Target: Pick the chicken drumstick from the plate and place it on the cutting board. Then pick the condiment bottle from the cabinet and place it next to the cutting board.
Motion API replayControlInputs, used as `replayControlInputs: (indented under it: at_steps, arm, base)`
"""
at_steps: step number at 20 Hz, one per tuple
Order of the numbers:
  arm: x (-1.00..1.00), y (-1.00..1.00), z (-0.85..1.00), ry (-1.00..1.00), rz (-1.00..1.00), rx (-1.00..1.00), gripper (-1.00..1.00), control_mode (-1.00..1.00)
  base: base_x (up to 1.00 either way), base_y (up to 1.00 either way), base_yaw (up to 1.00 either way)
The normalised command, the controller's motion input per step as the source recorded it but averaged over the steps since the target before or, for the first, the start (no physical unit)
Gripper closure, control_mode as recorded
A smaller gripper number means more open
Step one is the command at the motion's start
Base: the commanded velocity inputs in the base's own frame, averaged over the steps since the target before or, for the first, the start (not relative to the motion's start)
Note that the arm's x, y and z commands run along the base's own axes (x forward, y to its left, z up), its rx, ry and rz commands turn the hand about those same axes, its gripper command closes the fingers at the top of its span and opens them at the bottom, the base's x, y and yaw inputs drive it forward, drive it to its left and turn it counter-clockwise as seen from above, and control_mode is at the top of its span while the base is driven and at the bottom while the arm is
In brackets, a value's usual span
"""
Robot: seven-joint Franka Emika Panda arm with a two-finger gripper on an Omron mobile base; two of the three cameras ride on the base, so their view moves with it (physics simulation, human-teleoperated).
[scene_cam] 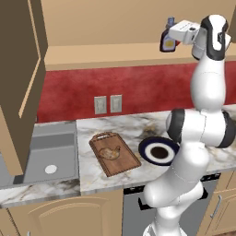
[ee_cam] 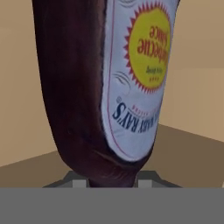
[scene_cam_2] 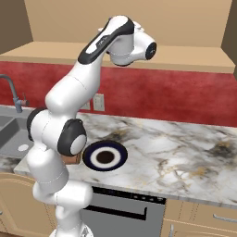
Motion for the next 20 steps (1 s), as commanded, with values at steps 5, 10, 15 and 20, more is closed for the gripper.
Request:
replayControlInputs:
  at_steps: [5, 10, 15, 20]
  arm:
    - [-0.21, -0.02, 0.07, 0.00, 0.00, 0.03, 1.00, -1.00]
    - [-0.26, -0.02, 0.00, 0.00, 0.00, 0.03, 1.00, -1.00]
    - [-0.27, -0.01, 0.00, 0.00, 0.00, 0.02, 1.00, -1.00]
    - [-0.26, -0.01, 0.00, 0.00, 0.00, 0.00, 1.00, -1.00]
  base:
    - [0.00, 0.00, 0.00]
    - [0.00, 0.00, 0.00]
    - [0.00, 0.00, 0.00]
    - [0.00, 0.00, 0.00]
